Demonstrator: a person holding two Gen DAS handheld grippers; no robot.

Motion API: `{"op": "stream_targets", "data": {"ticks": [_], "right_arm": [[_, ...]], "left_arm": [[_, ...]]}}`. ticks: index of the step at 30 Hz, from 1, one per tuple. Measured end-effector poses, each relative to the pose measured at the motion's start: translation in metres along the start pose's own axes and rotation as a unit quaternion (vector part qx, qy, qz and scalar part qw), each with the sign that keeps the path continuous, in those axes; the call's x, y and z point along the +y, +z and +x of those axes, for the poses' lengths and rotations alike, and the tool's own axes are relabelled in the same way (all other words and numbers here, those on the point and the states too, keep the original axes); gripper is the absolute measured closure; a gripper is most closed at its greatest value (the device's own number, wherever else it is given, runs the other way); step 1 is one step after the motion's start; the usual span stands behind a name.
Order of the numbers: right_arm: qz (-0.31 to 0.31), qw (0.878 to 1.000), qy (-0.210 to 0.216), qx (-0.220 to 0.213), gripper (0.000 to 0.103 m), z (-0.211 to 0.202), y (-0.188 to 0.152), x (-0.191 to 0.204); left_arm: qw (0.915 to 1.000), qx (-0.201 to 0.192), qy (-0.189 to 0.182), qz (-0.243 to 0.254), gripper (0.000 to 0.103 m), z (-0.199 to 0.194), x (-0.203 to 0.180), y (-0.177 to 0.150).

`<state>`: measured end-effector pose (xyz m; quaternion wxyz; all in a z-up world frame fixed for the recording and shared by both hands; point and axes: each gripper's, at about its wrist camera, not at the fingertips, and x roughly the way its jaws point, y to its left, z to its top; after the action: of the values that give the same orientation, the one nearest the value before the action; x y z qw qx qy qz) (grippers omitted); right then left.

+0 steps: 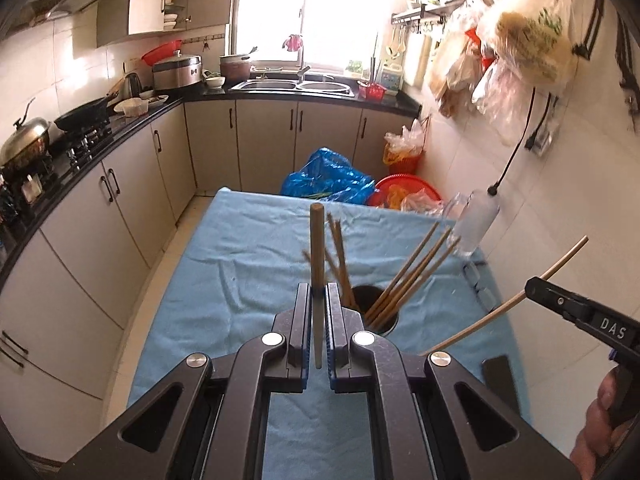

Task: Organize utensils
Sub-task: 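Lower the chopstick into the black holder with the right tool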

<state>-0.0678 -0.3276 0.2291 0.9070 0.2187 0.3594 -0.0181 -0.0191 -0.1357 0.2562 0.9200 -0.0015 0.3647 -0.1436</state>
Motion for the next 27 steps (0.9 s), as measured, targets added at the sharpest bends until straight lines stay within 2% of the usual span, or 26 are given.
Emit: {"op": "stream_targets", "data": {"ticks": [4,10,17,27], "right_arm": [[-0.005,1.0,-0.001,-0.017,0.095,0.0,0.021,0.01],[-0.003,1.0,-0.005,-0.021,0.095,0.012,0.042,0.017],[-0.005,1.0,-0.016,-0.006,0.095,0.037,0.046,0.018],[-0.004,1.0,-0.025,0.012,0.095,0.063,0.042,0.016]], "left_arm": [[0.9998,-0.007,-0.014,-0.011,0.097,0.003,0.0,0.022],[0.9993,-0.009,-0.029,-0.021,0.097,0.01,-0.002,0.04],[0.9992,0.003,-0.034,-0.021,0.097,0.026,-0.006,0.04],[0.9988,-0.001,-0.042,-0.026,0.097,0.038,-0.008,0.051]]}}
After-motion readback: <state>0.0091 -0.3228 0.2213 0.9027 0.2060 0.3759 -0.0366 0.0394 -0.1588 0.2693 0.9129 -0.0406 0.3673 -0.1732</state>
